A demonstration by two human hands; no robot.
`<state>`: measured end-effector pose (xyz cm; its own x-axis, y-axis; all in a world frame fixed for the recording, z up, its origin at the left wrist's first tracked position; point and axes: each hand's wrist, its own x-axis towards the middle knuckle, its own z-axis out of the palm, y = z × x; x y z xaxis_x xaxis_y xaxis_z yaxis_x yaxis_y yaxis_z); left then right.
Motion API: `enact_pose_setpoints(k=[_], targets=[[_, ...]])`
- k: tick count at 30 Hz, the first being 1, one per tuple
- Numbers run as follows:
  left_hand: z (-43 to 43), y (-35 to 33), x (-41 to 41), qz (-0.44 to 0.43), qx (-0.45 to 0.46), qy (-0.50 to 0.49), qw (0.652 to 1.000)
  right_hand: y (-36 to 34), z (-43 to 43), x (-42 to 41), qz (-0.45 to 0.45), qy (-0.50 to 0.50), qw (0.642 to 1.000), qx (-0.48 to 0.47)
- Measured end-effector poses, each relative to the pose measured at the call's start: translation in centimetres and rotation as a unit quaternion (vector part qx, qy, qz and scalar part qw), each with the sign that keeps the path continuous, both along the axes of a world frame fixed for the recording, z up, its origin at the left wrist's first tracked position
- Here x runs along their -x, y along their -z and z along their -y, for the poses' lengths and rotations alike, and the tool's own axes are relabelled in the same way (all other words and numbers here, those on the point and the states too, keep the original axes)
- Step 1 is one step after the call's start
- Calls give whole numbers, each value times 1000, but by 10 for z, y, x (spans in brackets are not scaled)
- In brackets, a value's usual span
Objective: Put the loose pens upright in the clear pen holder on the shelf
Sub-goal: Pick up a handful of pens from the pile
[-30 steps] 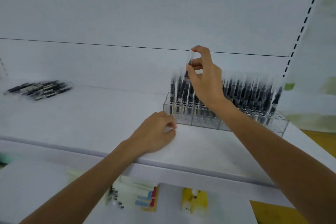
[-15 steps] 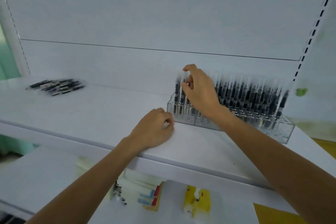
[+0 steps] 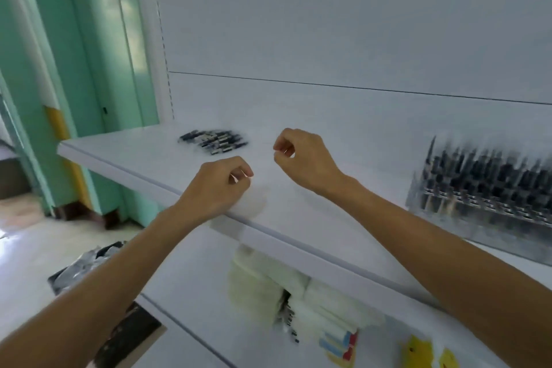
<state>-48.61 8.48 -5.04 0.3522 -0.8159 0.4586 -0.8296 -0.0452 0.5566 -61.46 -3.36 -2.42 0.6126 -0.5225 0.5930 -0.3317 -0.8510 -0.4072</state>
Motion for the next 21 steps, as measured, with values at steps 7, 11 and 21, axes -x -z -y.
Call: enact_pose_setpoints(k=[7, 11, 21], targets=[[-48, -10, -134, -6, -26, -50, 998, 4, -20, -126, -61, -14, 993, -100], [-54, -13, -193, -14, -15, -48, 999, 10, -22, -175, -50, 8, 994, -96], [-30, 14, -269, -47, -19, -11, 999, 25, 1, -251, -64, 35, 992, -100]])
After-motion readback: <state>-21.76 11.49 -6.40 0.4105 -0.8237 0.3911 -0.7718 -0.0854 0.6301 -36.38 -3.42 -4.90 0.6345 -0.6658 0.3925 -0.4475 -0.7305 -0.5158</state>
